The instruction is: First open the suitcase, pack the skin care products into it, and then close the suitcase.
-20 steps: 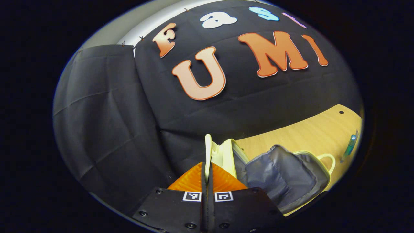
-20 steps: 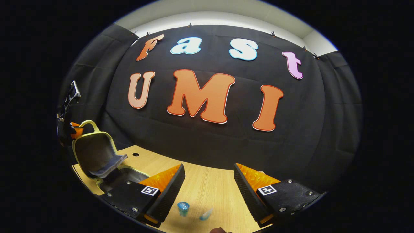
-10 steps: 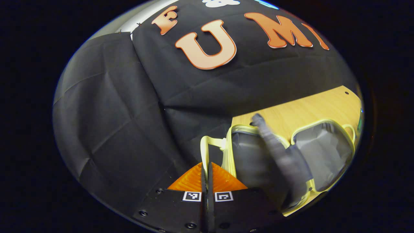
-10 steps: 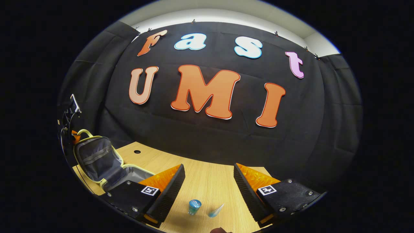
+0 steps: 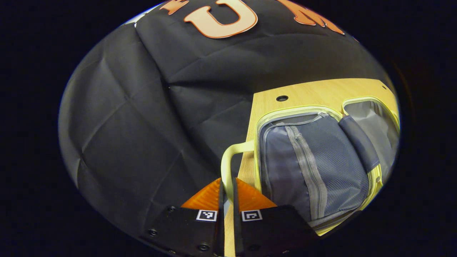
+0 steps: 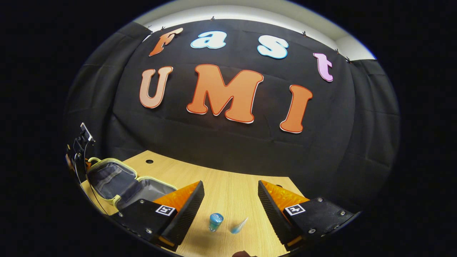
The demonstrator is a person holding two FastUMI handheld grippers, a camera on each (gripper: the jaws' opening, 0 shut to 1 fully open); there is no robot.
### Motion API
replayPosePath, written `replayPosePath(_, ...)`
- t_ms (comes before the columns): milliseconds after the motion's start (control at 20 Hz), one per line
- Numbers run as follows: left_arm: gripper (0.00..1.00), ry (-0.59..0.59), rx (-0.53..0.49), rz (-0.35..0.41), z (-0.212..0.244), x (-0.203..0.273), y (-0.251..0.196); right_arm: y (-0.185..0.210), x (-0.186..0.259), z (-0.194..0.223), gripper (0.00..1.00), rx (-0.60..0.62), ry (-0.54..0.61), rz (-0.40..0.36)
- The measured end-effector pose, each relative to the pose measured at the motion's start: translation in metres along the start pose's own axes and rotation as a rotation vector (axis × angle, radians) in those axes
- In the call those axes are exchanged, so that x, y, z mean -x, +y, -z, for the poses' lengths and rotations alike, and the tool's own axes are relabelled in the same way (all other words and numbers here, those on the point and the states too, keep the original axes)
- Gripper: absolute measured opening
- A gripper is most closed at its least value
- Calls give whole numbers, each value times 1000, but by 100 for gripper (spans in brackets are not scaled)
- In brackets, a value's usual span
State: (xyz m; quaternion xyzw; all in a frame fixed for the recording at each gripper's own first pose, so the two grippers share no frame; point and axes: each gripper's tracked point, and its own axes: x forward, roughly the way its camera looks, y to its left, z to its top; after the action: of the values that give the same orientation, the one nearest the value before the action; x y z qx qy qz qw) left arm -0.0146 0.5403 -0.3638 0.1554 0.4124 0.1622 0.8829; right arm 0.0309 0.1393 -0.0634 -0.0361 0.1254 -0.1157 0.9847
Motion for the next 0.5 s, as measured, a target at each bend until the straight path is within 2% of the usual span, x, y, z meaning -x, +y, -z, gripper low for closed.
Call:
replayPosePath(100,22,-44,3,-22,-14,6,2,-6,-1,2,95,-7,5,13)
replayPosePath(150,16,-74,3,-20,-23,13,-3,-7,-1,3,95,-10,6,15)
replayPosePath(200,25,-105,-6,-13,-32,26,-10,-10,-2,5,95,-11,9,18)
replayPosePath(300,28,-184,-19,8,-66,50,-31,-15,-2,9,96,-14,13,19)
replayPosePath(350,49,-228,-18,25,-82,66,-44,-16,-2,12,95,-19,17,17)
replayPosePath(400,45,-266,-13,39,-94,79,-57,-17,-2,15,96,-24,20,12)
replayPosePath(500,61,-328,11,96,-115,103,-88,-22,-2,21,95,-31,24,1)
